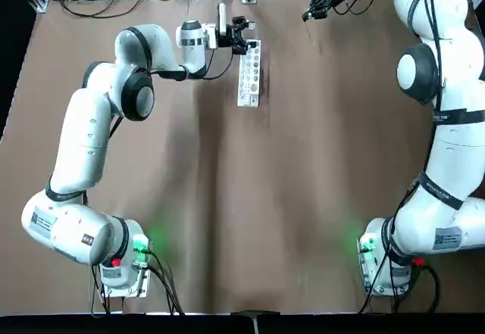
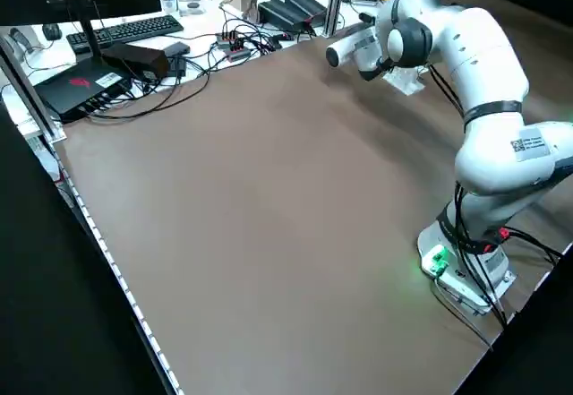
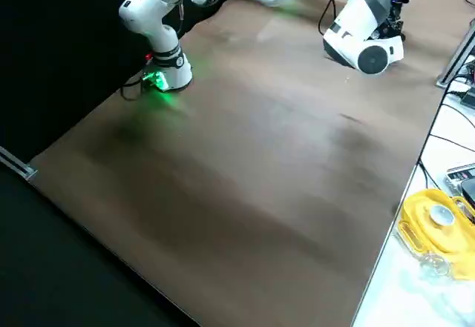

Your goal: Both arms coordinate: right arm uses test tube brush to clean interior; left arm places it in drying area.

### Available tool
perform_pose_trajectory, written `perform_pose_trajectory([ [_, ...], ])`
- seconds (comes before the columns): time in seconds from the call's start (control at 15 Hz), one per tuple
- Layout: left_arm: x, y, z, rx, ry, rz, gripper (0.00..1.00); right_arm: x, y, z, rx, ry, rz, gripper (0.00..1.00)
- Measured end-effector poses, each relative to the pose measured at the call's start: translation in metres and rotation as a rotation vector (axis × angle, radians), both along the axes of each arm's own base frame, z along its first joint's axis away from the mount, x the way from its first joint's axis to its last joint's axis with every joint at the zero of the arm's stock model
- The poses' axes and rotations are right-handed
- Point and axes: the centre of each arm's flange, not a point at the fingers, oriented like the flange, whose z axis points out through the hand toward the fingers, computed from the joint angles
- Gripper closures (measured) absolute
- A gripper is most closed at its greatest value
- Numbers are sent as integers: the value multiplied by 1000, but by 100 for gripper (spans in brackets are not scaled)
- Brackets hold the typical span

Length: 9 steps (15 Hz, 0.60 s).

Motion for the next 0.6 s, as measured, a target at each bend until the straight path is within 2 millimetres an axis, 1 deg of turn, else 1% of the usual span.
perform_pose_trajectory([
  [0.27, -8, -10, -5, 8, -6, -27, 7, -5, -13, 3, -148, 194, -84, 98],
  [0.33, -8, -10, -6, 11, -8, -30, 14, -6, -16, 1, -183, 220, -90, 98],
  [0.47, -8, -9, -7, 22, -15, -40, 16, -8, -17, -2, -253, 291, -131, 98],
  [0.53, -9, -8, -8, 36, -24, -54, 30, -10, -16, -5, -327, 375, -191, 98],
  [0.6, -9, -8, -8, 36, -26, -58, 31, -12, -13, -6, -361, 399, -205, 98],
])
